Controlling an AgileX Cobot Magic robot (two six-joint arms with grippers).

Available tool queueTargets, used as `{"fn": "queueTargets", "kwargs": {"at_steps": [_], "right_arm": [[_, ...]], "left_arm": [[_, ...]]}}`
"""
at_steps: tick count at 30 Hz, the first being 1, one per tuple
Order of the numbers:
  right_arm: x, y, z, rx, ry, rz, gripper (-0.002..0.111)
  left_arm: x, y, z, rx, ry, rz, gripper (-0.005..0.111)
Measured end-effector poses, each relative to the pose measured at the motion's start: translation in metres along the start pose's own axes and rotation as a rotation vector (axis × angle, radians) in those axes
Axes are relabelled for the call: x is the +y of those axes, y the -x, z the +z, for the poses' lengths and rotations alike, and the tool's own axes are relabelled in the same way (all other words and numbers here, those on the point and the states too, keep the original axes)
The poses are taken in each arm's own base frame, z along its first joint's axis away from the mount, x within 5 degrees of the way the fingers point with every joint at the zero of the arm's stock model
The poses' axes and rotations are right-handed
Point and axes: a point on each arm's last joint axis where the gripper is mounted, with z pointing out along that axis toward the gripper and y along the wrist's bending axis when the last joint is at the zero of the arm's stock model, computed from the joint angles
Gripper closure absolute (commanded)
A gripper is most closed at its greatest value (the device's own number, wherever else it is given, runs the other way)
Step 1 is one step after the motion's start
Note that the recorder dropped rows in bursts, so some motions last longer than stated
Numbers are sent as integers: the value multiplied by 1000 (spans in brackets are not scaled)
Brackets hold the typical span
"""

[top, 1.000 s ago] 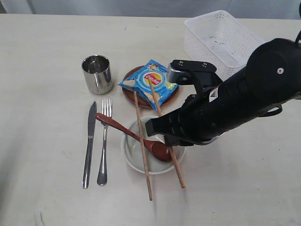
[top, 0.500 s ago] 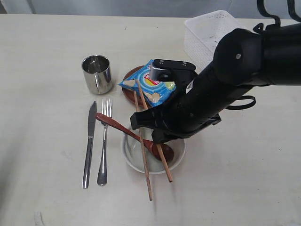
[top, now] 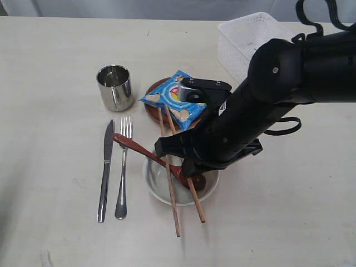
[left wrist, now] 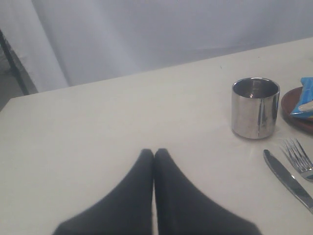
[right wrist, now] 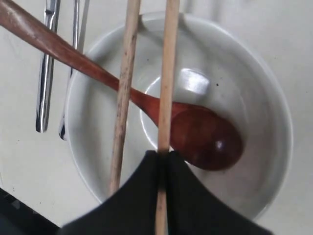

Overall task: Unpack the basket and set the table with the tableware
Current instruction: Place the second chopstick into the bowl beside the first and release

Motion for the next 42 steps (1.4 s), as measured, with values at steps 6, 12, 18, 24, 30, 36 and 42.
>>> {"fn": "queueTargets", "kwargs": {"at_steps": [6, 12, 18, 24, 30, 36, 42], "right_arm": [[0, -2, 0, 19, -1, 0, 108], [0, -2, 0, 19, -1, -4, 77], [0, -2, 0, 19, 1, -11, 60], [3, -2, 0, 18, 35, -51, 60], [9, 2, -2, 2, 81, -105, 60], [14, 9, -3, -15, 95, -126, 60], [14, 15, 7, 5, 90, -115, 60]], "left_arm": [[0, 0, 0, 0, 0, 0, 107], [0, 0, 0, 0, 0, 0, 107], [0, 0, 0, 0, 0, 0, 107], [0, 0, 0, 0, 0, 0, 107], [0, 0, 0, 0, 0, 0, 107], [0, 0, 0, 0, 0, 0, 107], [0, 0, 0, 0, 0, 0, 107]]}}
